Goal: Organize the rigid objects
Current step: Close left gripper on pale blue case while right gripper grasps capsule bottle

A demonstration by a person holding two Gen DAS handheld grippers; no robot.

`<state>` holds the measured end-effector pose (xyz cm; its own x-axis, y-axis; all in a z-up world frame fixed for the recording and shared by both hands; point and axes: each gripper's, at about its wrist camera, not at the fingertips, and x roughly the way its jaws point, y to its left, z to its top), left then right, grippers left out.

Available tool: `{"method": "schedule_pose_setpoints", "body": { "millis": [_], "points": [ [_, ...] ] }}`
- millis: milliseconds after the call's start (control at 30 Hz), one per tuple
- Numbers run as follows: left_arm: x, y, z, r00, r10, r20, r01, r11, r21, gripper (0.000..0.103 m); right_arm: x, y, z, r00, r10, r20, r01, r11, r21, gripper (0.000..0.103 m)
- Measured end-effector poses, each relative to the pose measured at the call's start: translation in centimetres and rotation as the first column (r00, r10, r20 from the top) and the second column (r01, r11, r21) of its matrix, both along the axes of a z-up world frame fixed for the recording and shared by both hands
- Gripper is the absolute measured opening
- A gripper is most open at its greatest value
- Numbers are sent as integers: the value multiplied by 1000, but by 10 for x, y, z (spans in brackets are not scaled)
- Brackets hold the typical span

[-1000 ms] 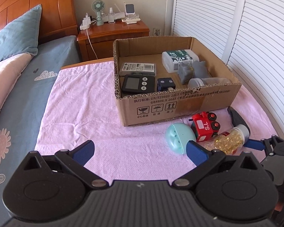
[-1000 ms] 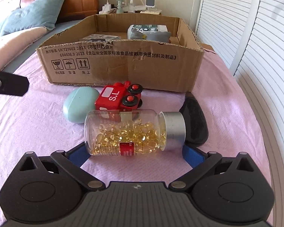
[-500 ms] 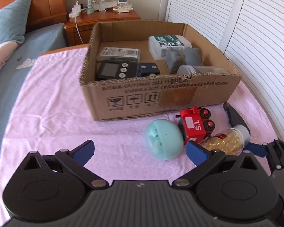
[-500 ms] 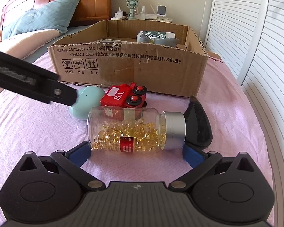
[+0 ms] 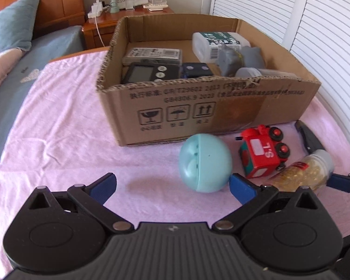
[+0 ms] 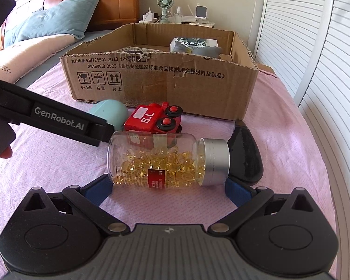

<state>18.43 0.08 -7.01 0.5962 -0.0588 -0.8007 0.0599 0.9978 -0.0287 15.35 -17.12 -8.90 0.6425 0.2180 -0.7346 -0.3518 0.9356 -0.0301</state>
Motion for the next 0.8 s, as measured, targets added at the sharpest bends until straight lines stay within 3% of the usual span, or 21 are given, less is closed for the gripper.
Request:
{"method": "schedule_pose_setpoints", "body": {
  "millis": [100, 333, 567, 667, 800],
  "points": [
    [1, 3, -3, 1000, 3, -11, -2, 1000, 30, 102, 0, 0, 0, 1000, 0, 0, 0, 1000, 0, 103],
    [5, -4, -7, 997, -71, 23, 71, 997, 11, 98, 0, 0, 0, 1000, 0, 1, 0, 1000, 0, 103],
    [6, -12, -3, 986, -145, 85, 145, 989, 10, 62, 0, 0, 0, 1000, 0, 1, 0, 1000, 1, 103],
    [6, -16, -2, 983, -159, 93, 159, 987, 10, 52, 0, 0, 0, 1000, -1, 1, 1, 1000, 0, 103],
    [1, -13, -1, 985, -153, 79, 153, 988, 4, 52, 0, 0, 0, 1000, -5, 2, 5, 1000, 0, 103]
  ]
}}
